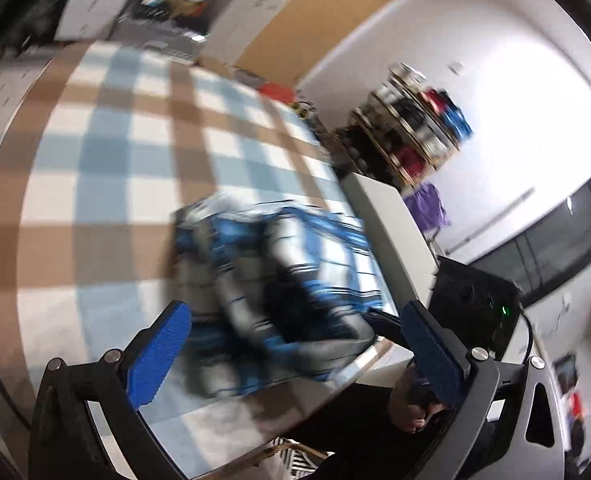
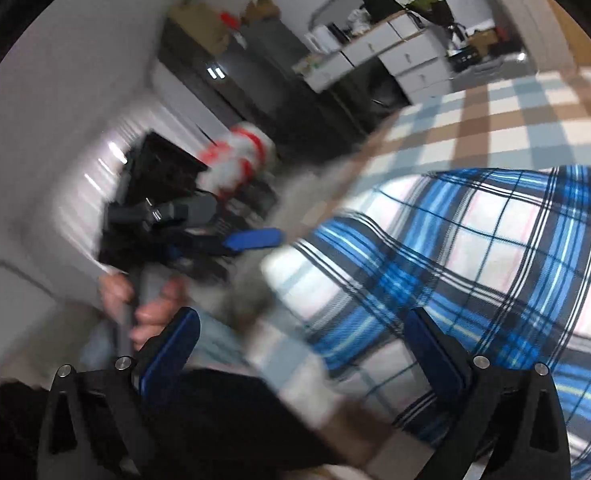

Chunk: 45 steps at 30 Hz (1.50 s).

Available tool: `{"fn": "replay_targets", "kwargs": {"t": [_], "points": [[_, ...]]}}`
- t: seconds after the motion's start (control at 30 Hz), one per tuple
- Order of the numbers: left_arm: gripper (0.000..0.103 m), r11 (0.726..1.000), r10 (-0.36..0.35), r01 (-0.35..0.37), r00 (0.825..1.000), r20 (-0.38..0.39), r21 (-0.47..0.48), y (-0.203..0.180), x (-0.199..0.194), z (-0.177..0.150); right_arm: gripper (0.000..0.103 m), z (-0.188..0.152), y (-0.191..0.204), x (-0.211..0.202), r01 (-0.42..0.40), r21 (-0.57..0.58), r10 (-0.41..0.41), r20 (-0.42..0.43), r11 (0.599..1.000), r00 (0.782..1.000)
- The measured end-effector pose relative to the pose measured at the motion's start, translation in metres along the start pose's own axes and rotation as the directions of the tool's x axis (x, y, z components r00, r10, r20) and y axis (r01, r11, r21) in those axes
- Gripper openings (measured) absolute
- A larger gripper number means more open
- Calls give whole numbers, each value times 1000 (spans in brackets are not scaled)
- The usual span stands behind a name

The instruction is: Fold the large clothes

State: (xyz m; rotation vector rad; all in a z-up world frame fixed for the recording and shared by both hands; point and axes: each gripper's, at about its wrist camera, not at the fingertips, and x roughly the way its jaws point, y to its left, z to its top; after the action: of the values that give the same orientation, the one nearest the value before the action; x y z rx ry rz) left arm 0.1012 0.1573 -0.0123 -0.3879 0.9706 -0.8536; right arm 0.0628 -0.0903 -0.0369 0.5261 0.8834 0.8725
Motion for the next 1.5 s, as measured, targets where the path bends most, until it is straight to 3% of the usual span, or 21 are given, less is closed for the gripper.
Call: {"fn": "replay_targets", "kwargs": {"t": [0.13,0.27,0.37,0.4,0.47,0.5,0.53,0.6,0.63,0.73,0.87,0.93,1.03,1.07,1.1,1.13,1.2,1.27,1.33,1.4,1.5], "points": [[102,996,54,-44,992,-116,83,-27,35,14,103,13,-18,-29,-195,147,182,96,970,979],[102,991,125,-109,967,-224,84,-21,70,10,103,17,-49,-79,-244,254,170,280,936,945],[102,994,112,-105,954,-278,40,-12,77,-1,103,16,-64,-102,-245,293,136,346,924,928],[97,994,111,-108,951,-288,27,-9,78,-5,103,15,-67,-104,-247,306,132,351,919,927],[57,988,151,-148,938,-311,36,-1,80,-16,103,14,-80,-104,-254,366,122,348,895,929],[32,987,162,-156,931,-326,45,1,79,-20,103,11,-83,-102,-264,391,127,343,881,931],[24,989,148,-146,928,-342,32,9,78,-27,103,10,-88,-98,-267,419,128,330,868,935],[21,990,127,-139,929,-346,-8,19,75,-36,103,7,-97,-88,-264,475,132,293,839,947],[14,990,123,-137,930,-346,-17,22,73,-38,103,5,-101,-80,-258,507,132,271,823,954],[10,991,105,-127,938,-329,-45,37,61,-47,103,4,-107,-67,-211,543,111,211,813,971],[7,989,77,-112,945,-317,-94,55,55,-58,103,12,-94,-67,-126,503,38,181,855,983],[7,991,70,-101,952,-299,-88,49,51,-55,103,25,-75,-70,-8,450,-66,148,893,987],[7,995,77,-92,961,-266,-44,41,41,-56,103,54,-30,-64,194,236,-214,61,952,975],[7,995,77,-90,962,-263,-36,38,41,-56,103,63,-16,-57,272,158,-279,23,949,960],[7,995,81,-92,961,-264,-31,38,42,-57,103,75,1,-45,364,58,-363,-16,930,931],[7,995,86,-96,959,-269,-23,37,43,-61,103,87,19,-30,449,-56,-452,-51,892,890],[7,994,103,-105,958,-267,4,34,45,-62,103,105,38,3,533,-173,-554,-107,828,826],[7,995,99,-102,958,-267,4,27,55,-57,103,118,37,44,559,-211,-597,-235,802,767],[7,995,87,-95,958,-273,-16,30,61,-57,102,125,28,91,583,-233,-626,-369,778,687],[7,996,79,-88,958,-274,-20,32,63,-57,100,120,19,114,586,-269,-639,-438,764,633],[7,997,71,-78,958,-279,-14,32,64,-57,99,119,9,162,617,-376,-712,-496,691,496]]}}
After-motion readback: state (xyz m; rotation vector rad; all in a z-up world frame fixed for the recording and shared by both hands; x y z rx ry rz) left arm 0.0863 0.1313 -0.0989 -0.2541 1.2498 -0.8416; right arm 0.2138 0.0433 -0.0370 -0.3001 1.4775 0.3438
